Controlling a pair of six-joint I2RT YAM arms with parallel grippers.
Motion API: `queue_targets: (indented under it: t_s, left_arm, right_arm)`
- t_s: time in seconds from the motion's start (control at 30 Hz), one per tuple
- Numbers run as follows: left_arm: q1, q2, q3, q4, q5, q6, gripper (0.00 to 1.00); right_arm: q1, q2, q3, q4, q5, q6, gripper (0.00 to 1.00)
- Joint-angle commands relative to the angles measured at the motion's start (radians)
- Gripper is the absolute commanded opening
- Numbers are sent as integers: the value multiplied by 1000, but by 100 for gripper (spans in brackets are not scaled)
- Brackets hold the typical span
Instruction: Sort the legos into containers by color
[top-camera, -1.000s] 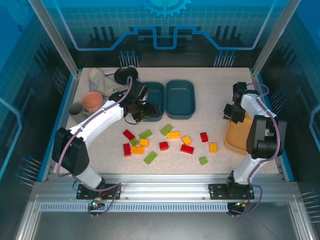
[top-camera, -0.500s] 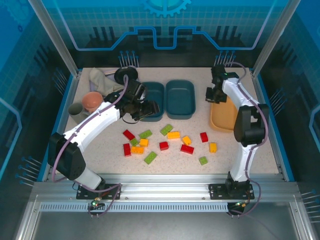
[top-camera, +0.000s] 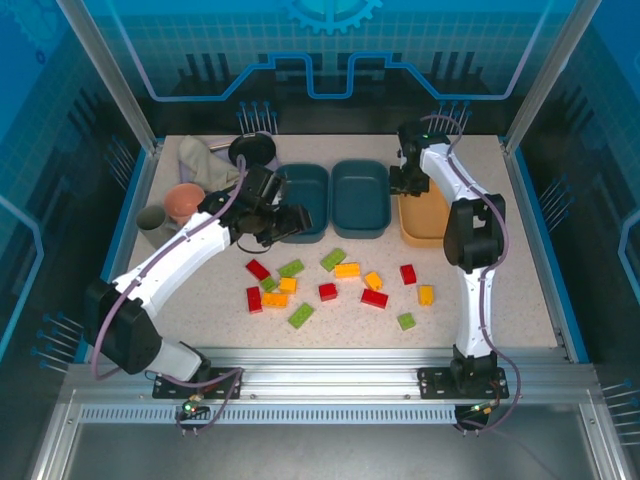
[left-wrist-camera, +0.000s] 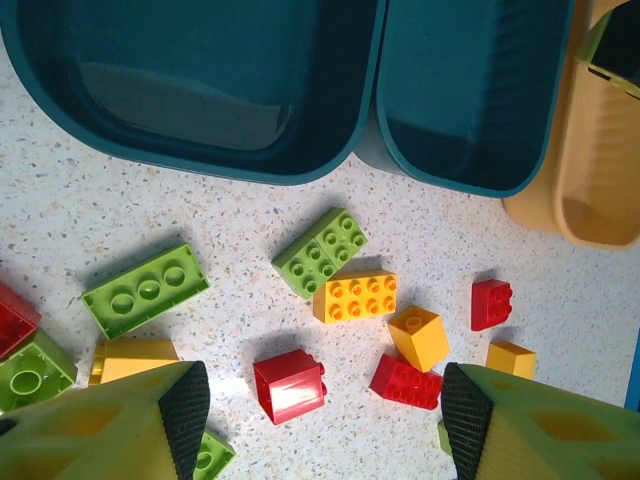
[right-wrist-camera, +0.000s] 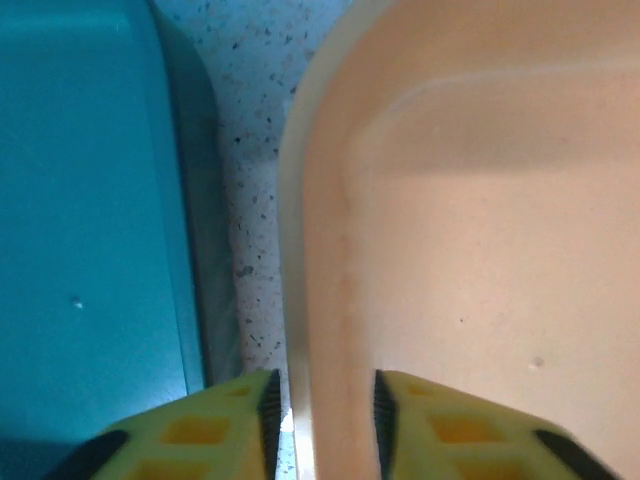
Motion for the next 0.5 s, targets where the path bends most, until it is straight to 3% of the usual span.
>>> queue_targets:
  t_s: [0.0,0.17,0.47]
  left_arm:
    - [6,-36,-26,-13,-13,-22,66]
    - [4,-59,-53,-1,3,-24,66]
    - [-25,-198,-269,253,184,-69,75]
  right_arm:
    - [8,-33,23,-34,-36,-11,44]
    - [21,-209,-111,-10,7,10,53]
    - [81,-643,-737,95,22,45,65]
